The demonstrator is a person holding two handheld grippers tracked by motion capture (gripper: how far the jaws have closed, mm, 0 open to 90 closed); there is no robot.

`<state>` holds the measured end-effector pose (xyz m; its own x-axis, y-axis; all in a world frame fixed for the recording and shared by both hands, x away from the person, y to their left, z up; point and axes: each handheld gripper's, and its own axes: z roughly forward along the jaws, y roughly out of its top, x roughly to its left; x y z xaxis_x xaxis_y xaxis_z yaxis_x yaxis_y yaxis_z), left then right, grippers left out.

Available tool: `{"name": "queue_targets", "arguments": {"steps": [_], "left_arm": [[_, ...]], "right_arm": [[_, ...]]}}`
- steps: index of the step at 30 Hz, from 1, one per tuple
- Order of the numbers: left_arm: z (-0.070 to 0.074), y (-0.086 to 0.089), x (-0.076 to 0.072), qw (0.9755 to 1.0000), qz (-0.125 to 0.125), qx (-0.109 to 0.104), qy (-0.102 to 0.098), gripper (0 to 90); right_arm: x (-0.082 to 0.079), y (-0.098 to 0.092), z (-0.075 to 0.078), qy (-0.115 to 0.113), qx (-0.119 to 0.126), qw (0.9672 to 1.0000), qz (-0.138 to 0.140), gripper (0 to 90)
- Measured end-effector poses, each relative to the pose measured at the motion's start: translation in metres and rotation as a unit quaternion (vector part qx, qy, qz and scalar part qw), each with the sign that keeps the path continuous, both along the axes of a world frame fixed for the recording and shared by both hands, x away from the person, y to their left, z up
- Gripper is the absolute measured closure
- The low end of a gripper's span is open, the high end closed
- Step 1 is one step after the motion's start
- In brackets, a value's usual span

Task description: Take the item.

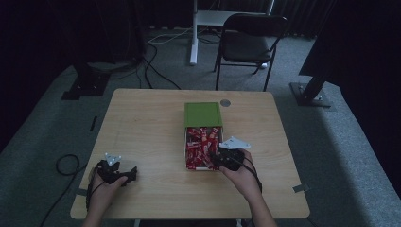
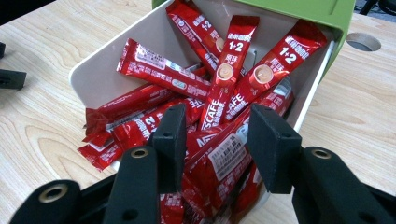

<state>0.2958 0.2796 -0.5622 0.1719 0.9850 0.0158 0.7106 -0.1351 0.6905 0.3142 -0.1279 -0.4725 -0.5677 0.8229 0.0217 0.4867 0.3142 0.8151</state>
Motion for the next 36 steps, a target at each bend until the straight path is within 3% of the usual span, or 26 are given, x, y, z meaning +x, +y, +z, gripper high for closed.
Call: {"name": "queue_targets", "arguments": {"steps": [10, 11, 21, 27, 36], "left_arm": [[0.000, 0.000, 0.000, 1.0000, 0.000, 0.000, 0.001, 1.8], [0.000, 0.000, 0.000, 1.0000, 0.000, 0.000, 0.001, 1.9], [0.000, 0.000, 0.000, 1.0000, 0.000, 0.000, 0.001, 1.9], [0.000, 0.000, 0.000, 1.0000, 0.000, 0.000, 0.001, 1.8], [0.000, 0.000, 0.000, 1.0000, 0.000, 0.000, 0.001, 1.8]], "right_arm": [[-0.013, 0.000, -0.006, -0.014, 0.003, 0.9995, -0.028, 65.8], [-0.016, 0.001, -0.008, -0.023, -0.002, 0.9992, -0.033, 67.5], [-0.020, 0.000, -0.007, -0.017, -0.016, 0.9982, -0.056, 84.3], [-0.022, -0.005, -0.003, -0.015, -0.002, 0.9973, -0.071, 87.1], [-0.030, -0.010, 0.003, -0.026, 0.002, 0.9971, -0.072, 87.8]]}}
